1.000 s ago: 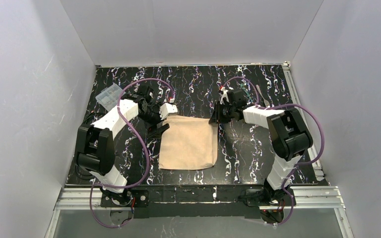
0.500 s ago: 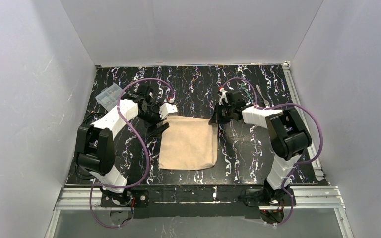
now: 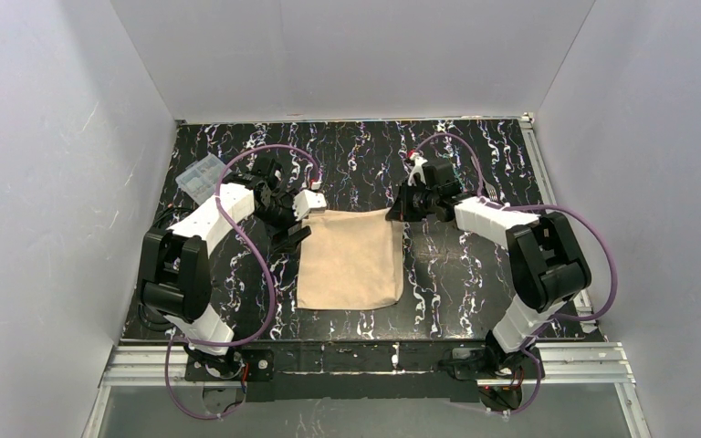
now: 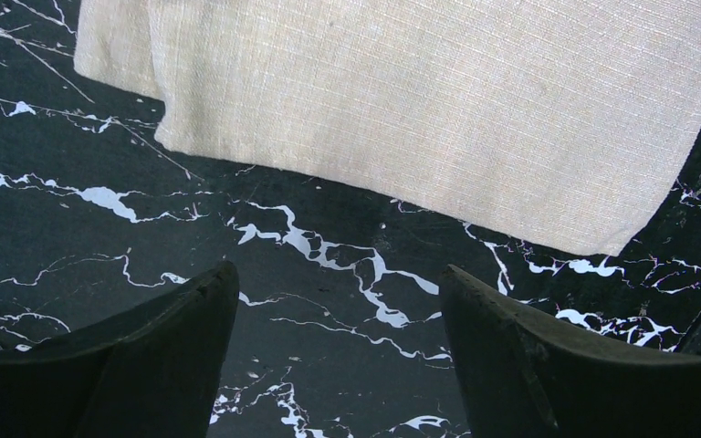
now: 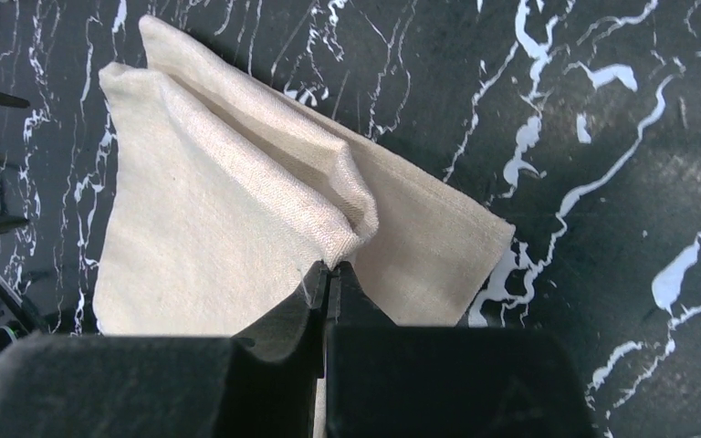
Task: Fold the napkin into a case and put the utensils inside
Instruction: Pick up the lower triangle-folded napkin from the center of the board.
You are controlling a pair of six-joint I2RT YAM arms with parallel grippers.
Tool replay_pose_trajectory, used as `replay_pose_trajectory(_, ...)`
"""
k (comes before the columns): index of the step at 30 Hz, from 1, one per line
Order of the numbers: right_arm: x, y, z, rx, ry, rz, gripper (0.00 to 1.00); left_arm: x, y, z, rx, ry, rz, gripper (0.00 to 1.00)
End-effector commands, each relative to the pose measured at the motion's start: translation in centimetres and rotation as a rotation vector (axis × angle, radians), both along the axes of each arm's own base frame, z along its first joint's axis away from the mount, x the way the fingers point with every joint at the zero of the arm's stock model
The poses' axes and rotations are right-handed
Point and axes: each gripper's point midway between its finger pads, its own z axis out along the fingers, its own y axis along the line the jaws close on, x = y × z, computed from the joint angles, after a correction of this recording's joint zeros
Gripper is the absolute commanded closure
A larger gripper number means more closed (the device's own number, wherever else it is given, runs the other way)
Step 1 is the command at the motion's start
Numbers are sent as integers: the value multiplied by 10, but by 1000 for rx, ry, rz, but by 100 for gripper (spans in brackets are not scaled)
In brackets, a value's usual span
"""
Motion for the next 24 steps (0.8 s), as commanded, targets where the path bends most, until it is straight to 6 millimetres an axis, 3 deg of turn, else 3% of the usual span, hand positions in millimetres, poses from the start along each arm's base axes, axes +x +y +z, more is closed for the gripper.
replay_pose_trajectory(1, 1, -14, 8, -6, -29, -32, 99, -8, 1, 0, -11, 20, -1, 22)
replay_pose_trajectory(8, -3, -36, -17, -42, 3, -104, 99, -6, -1, 0, -16, 22, 1, 23)
replay_pose_trajectory(13, -10, -39, -26, -31, 16, -113, 99, 2, -4, 5, -29, 13, 10, 24)
replay_pose_trajectory(16, -12, -39, -27, -32, 16, -107, 99, 24, -18, 21, -84, -14, 44, 23)
replay_pose_trajectory(21, -14, -36, -28, -12, 22, -100, 99, 78, -52, 44, -171, -11, 140, 25)
replay_pose_trajectory(24, -13, -36, -26, -14, 13, -98, 99, 84, -70, 44, -184, 4, 115, 26)
